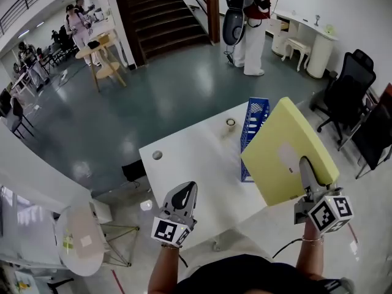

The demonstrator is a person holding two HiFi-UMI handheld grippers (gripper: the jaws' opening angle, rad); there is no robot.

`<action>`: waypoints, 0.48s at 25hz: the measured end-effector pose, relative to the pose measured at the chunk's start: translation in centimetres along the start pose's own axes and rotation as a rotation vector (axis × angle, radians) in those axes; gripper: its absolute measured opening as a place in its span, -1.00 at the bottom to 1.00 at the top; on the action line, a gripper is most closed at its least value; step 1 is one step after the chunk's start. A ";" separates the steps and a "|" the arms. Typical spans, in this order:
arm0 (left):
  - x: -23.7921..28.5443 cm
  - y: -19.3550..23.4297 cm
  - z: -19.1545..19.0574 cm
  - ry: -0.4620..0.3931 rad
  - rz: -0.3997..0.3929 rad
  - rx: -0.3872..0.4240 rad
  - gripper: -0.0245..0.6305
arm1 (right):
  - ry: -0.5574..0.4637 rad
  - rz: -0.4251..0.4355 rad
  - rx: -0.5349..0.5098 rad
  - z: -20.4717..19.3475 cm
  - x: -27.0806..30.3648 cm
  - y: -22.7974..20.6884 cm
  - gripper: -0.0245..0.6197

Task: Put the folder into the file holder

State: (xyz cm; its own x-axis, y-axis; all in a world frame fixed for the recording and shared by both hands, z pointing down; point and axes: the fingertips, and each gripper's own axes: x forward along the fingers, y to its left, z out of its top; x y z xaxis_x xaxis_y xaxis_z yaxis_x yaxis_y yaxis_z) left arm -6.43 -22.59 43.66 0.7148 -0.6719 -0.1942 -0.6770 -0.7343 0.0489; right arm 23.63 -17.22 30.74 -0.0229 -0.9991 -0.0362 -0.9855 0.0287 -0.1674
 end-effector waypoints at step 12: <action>-0.4 -0.3 -0.5 0.008 0.021 0.022 -0.93 | -0.011 -0.210 -0.030 0.0 4.6 -2.8 -0.19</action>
State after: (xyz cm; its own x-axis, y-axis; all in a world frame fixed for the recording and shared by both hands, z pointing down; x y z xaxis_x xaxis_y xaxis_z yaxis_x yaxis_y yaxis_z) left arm -6.40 -22.12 44.25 0.7014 -0.6883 -0.1853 -0.6958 -0.7176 0.0318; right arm 26.28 -21.93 31.06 0.1851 -0.9826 -0.0139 -0.9730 -0.1813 -0.1429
